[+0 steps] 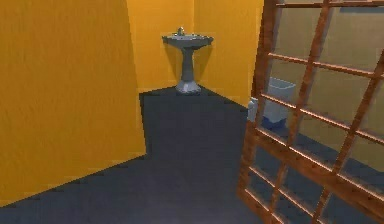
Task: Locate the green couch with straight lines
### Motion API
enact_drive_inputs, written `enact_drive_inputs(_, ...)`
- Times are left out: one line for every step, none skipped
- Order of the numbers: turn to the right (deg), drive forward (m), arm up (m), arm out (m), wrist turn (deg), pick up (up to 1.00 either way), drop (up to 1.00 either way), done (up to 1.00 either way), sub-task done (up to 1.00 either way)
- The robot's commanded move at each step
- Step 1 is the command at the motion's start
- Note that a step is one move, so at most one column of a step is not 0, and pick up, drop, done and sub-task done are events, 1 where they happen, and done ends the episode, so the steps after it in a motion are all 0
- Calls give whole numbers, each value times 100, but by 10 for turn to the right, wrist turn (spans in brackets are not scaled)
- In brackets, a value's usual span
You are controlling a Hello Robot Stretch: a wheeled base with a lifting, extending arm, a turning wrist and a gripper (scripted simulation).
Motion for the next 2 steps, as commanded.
enact_drive_inputs(0, 100, 0, 0, 0, 0, 0, 0, 0)
enact_drive_inputs(0, 20, 0, 0, 0, 0, 0, 0, 0)
